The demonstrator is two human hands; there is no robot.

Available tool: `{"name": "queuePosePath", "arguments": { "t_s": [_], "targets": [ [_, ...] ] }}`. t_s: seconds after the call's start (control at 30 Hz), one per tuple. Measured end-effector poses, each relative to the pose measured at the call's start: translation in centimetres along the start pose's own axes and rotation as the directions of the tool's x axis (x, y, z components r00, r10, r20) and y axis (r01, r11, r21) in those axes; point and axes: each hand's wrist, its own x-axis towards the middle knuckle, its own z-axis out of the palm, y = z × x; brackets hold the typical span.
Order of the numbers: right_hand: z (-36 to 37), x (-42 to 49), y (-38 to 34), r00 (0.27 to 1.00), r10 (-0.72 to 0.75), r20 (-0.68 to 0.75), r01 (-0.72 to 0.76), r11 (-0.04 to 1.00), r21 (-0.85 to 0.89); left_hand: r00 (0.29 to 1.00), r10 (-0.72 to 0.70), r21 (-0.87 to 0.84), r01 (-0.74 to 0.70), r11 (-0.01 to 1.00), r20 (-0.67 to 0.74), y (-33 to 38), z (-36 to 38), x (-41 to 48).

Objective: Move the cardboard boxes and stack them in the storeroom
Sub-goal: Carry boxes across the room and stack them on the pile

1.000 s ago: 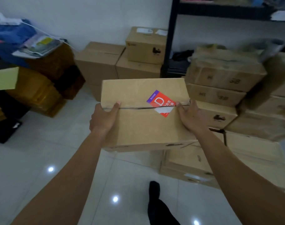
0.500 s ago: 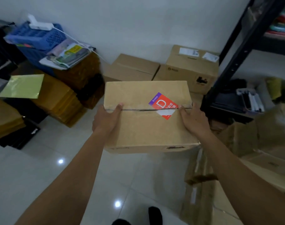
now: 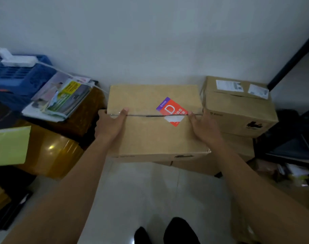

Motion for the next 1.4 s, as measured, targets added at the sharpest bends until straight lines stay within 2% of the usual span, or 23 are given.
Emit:
{"name": "queuePosePath", "arguments": {
  "t_s": [0.37,0.63,0.8,0.87,0.97,1.07,1.27,1.4],
  "targets": [
    [1.7,18.2,-3.0,0.984,0.145,-0.104,-0.145,0.989,0.012,0.977,0.120,0.066,-0.133,0.989,0.176,9.6,9.2,19.3],
    [1.8,26.5,-0.7,0.953,0.261,-0.155,-0.271,0.961,-0.047,0.943,0.128,0.099,-0.165,0.981,0.306,13.2,17.1,25.8],
    [3.1,28.3,1.5,0.931,0.256,-0.259,-0.327,0.900,-0.288,0.934,0.103,0.141,-0.159,0.977,0.341,12.7,19.8,27.3],
    [3.7,28.2,2.1,0.925,0.277,-0.261,-0.354,0.879,-0.320,0.929,0.113,0.141,-0.172,0.975,0.352,11.6,20.5,27.4],
    [4.8,28.3,2.9,0.937,0.182,-0.298,-0.297,0.866,-0.403,0.925,0.080,0.147,-0.144,0.979,0.372,10.5,21.5,27.3],
    [5.9,28.6,2.3,0.959,0.097,-0.266,-0.212,0.870,-0.446,0.931,0.093,0.148,-0.153,0.977,0.352,10.1,22.4,27.1],
    [6.1,28.5,1.6,0.976,0.089,-0.197,-0.180,0.840,-0.512,0.915,0.120,0.227,-0.220,0.949,0.386,10.0,22.8,26.6],
    [4.8,28.1,0.9,0.986,0.101,-0.133,-0.150,0.884,-0.443,0.881,0.193,0.283,-0.336,0.898,0.433,11.0,22.2,26.0]
  ]
}}
